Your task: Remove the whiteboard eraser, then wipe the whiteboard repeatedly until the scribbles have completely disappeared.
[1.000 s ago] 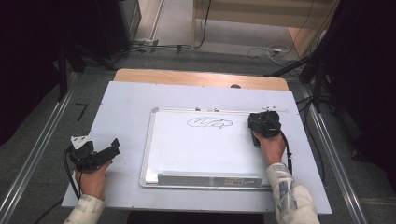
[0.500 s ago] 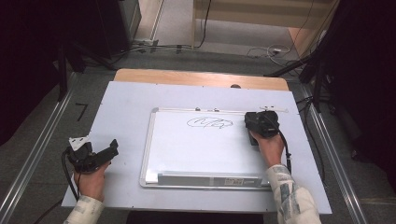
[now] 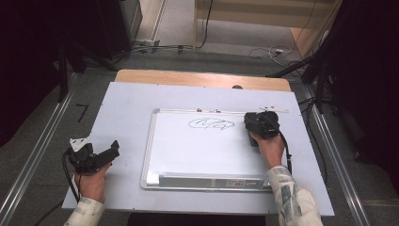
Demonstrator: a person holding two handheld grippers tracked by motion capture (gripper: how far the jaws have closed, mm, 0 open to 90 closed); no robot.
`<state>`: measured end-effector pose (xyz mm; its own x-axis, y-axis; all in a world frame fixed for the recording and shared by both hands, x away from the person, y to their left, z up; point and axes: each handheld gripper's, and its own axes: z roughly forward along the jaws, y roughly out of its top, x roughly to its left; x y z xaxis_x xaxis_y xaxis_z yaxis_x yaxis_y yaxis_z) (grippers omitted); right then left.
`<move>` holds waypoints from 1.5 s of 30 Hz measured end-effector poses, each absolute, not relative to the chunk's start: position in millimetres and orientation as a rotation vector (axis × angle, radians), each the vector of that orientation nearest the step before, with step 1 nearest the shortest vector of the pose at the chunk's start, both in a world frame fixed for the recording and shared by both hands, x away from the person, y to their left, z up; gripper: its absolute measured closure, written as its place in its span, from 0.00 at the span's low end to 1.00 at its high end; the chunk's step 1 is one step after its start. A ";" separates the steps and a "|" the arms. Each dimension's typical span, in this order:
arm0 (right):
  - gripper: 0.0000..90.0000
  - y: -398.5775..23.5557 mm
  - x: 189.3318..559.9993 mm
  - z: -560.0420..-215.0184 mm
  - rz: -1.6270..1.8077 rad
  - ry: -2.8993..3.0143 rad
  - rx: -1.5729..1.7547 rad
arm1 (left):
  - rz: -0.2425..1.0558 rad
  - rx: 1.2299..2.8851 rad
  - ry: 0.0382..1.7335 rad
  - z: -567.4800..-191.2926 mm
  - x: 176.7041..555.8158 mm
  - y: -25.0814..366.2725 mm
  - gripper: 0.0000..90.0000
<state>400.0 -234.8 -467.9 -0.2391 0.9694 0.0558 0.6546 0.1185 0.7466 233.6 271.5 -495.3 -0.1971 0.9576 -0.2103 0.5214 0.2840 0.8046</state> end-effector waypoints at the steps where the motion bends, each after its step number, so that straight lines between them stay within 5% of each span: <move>1: 0.42 -234.8 400.0 -467.9 0.929 1.953 1.569 | 0.769 1.332 1.835 -495.4 233.5 271.5 0.01; 45: 0.42 -194.3 407.3 -485.1 0.824 2.061 1.510 | 0.766 1.327 1.827 -494.4 233.9 272.8 0.01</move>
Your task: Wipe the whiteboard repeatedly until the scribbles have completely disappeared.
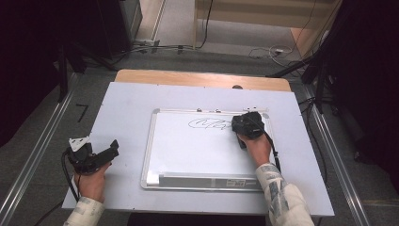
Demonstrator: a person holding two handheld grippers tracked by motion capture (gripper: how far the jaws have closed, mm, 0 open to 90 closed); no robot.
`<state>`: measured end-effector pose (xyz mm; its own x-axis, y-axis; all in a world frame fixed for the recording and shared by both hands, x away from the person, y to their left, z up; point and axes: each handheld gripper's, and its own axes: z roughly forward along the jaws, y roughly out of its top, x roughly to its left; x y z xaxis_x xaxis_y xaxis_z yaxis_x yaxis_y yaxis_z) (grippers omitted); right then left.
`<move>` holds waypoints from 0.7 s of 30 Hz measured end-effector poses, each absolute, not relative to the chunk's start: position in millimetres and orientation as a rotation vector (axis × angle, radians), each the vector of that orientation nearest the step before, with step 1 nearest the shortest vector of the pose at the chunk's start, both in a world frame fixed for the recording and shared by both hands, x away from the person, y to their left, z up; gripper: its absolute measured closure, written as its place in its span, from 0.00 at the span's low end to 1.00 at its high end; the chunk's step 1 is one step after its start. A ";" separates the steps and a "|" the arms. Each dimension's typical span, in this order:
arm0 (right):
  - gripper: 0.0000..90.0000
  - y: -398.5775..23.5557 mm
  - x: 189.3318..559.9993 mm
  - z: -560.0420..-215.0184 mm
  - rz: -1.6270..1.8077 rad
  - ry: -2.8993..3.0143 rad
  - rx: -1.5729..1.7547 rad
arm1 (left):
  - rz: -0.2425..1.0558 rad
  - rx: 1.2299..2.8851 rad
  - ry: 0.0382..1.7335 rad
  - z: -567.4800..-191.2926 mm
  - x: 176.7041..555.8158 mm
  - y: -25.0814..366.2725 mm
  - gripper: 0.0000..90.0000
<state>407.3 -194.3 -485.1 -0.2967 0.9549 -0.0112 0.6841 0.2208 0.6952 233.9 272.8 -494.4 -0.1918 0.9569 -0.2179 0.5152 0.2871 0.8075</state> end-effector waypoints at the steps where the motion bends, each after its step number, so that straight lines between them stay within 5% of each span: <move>1: 0.42 -194.3 407.5 -485.0 0.824 2.059 1.515 | 0.766 1.327 1.826 -494.4 234.0 272.7 0.01; 21: 0.43 -171.2 407.3 -485.2 0.821 2.098 1.469 | 0.769 1.332 1.823 -494.2 236.1 270.1 0.02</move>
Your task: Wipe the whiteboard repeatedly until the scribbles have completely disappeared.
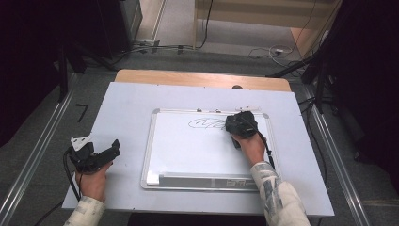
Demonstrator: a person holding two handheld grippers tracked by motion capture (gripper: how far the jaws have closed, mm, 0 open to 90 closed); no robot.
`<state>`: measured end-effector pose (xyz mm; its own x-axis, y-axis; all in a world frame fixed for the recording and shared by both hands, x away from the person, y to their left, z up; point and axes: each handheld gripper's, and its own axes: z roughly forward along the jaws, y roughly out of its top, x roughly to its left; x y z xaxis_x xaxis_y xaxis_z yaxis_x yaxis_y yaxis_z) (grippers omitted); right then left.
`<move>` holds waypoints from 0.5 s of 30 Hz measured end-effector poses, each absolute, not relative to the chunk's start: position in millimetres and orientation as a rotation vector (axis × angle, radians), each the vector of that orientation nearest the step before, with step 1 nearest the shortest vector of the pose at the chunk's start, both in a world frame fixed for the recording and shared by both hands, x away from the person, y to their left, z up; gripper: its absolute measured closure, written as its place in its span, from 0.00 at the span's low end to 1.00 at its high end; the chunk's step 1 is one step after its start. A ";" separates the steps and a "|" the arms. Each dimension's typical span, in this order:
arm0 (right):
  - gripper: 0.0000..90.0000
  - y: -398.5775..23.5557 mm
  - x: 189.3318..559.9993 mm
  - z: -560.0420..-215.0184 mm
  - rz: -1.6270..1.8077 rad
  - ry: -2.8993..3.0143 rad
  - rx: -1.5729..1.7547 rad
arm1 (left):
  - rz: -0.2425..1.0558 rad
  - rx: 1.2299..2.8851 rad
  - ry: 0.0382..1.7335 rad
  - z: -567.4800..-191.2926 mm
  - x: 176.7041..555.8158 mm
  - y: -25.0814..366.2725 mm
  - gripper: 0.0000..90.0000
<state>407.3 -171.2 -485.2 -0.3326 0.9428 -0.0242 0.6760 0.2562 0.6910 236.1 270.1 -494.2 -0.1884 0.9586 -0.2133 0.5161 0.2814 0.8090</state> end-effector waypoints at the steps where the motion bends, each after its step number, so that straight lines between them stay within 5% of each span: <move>1: 0.43 -169.4 407.3 -485.2 0.820 2.101 1.464 | 0.769 1.333 1.823 -494.2 235.9 270.4 0.02; 15: 0.42 -173.5 406.8 -484.2 0.812 2.105 1.478 | 0.758 1.327 1.827 -494.7 235.4 271.9 0.01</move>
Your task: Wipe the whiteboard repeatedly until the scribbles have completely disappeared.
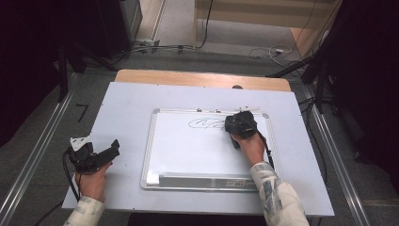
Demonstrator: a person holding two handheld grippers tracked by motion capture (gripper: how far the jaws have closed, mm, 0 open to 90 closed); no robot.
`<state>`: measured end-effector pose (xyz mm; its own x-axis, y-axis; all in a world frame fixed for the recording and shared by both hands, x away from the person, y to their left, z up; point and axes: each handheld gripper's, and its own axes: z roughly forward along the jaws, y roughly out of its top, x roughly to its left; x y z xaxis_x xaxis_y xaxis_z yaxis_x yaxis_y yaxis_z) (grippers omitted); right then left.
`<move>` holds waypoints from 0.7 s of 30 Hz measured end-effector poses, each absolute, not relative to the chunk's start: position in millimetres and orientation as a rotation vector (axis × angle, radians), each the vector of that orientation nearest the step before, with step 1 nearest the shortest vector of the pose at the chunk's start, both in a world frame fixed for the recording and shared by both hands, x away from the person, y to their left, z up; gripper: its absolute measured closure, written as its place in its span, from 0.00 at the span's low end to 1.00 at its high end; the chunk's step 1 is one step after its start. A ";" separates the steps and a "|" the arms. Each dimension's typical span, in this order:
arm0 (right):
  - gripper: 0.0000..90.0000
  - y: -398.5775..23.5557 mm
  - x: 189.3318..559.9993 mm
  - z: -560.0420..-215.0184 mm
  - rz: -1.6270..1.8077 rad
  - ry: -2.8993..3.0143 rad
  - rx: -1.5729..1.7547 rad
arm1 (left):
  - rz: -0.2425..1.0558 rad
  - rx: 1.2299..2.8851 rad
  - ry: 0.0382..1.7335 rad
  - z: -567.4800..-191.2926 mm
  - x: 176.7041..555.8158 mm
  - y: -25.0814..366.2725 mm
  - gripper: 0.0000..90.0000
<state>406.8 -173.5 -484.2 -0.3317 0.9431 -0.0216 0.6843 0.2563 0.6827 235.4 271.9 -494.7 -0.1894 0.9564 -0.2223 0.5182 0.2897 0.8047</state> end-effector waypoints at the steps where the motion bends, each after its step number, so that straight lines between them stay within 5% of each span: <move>1: 0.42 -175.6 406.8 -484.3 0.810 2.102 1.479 | 0.758 1.327 1.828 -494.7 235.4 272.1 0.01; 21: 0.42 -178.0 409.7 -483.7 0.783 2.073 1.514 | 0.759 1.340 1.826 -495.0 237.1 269.2 0.01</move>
<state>409.7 -178.0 -483.7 -0.2938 0.9554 -0.0290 0.6975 0.2351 0.6769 237.1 269.2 -495.0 -0.1850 0.9590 -0.2146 0.5244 0.2811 0.8037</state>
